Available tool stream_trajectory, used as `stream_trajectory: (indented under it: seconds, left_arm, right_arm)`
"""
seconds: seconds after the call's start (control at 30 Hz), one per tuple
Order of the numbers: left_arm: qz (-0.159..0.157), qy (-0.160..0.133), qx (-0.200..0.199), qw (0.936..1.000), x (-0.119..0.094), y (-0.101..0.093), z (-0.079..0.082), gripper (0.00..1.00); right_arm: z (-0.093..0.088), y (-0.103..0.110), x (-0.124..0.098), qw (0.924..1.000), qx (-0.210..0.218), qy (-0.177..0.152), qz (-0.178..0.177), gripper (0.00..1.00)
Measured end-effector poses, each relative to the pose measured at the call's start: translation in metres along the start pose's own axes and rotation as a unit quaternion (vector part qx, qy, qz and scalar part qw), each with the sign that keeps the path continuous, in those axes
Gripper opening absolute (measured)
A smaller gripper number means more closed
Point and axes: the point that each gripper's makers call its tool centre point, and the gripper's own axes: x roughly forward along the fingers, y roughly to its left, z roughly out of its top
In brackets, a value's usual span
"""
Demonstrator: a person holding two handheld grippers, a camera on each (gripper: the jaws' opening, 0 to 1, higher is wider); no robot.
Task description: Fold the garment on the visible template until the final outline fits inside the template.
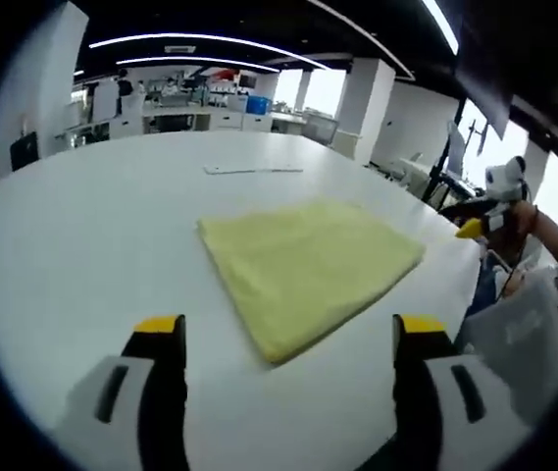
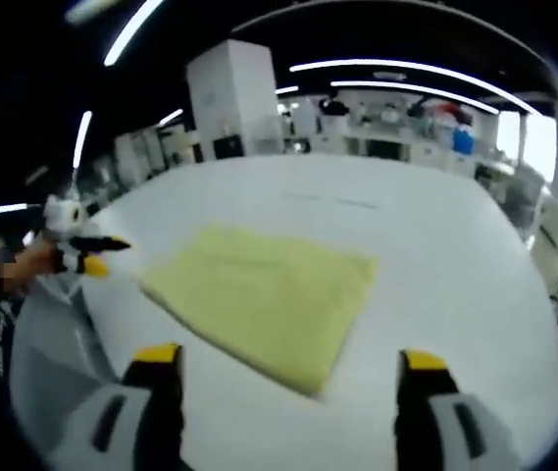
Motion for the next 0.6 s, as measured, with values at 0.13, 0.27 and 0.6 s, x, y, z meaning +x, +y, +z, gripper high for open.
stream_trajectory:
  seconds: [0.13, 0.27, 0.6]
  left_arm:
    - [0.002, 0.002, 0.015, 0.9999, -0.010, -0.003, 0.007, 0.97]
    - [-0.007, -0.025, 0.015, 0.9996, -0.018, -0.005, 0.018, 0.96]
    - [-0.001, -0.014, 0.038, 0.9992, -0.036, -0.010, 0.017, 0.99]
  right_arm:
    - [0.010, 0.006, -0.010, 0.9999, 0.001, -0.011, 0.007, 0.96]
    - [0.019, 0.013, -0.021, 0.9997, 0.006, -0.022, 0.014, 0.99]
    - [0.009, 0.020, -0.041, 0.9999, 0.002, -0.005, 0.011, 0.99]
